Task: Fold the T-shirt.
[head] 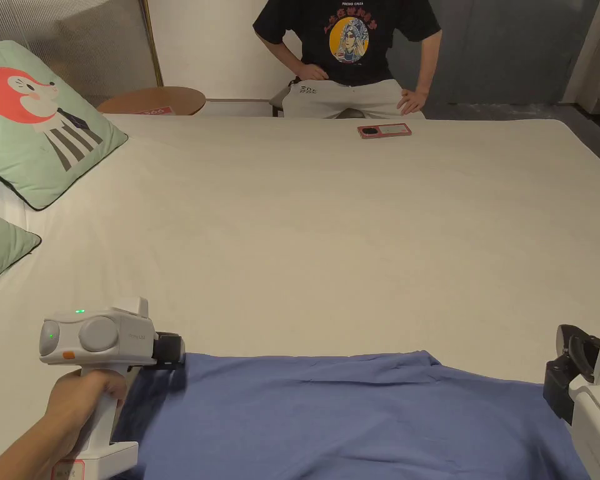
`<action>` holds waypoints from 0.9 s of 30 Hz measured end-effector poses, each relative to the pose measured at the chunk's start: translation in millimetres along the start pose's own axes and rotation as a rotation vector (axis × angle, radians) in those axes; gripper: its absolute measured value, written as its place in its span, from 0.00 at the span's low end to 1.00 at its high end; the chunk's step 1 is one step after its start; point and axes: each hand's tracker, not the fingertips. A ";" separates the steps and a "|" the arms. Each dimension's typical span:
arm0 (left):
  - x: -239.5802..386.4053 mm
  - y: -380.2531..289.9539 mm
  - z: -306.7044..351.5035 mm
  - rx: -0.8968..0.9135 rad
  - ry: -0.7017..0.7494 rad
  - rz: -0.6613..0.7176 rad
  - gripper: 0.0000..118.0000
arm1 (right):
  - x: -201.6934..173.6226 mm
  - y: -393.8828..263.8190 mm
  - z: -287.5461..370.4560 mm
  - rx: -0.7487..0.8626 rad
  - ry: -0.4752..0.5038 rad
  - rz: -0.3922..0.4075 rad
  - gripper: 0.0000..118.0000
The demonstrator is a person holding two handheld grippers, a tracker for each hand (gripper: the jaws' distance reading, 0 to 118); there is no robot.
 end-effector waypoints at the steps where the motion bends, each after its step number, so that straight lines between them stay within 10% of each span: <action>1: 5.4 -3.5 -4.1 -0.009 0.016 -0.016 0.40 | 1.2 -1.6 -0.9 -0.006 -0.004 0.000 0.01; 3: 15.0 -9.2 -2.4 0.029 0.066 -0.083 0.32 | 4.7 0.4 2.4 -0.016 -0.010 0.000 0.01; 5: 20.2 -9.9 3.6 0.042 0.046 -0.093 0.03 | 9.7 -1.3 1.7 -0.028 -0.013 -0.005 0.01; 11: 26.3 -12.1 38.7 0.137 0.055 -0.123 0.03 | 39.3 -4.7 -32.3 -0.152 -0.004 -0.065 0.02; 17: 18.9 -17.6 85.8 0.212 -0.011 -0.120 0.03 | 76.3 -25.1 -121.0 -0.420 0.022 -0.133 0.87; 27: 19.1 -20.7 105.2 0.232 -0.058 -0.124 0.03 | 67.3 -65.1 -173.1 -0.686 0.072 -0.154 0.76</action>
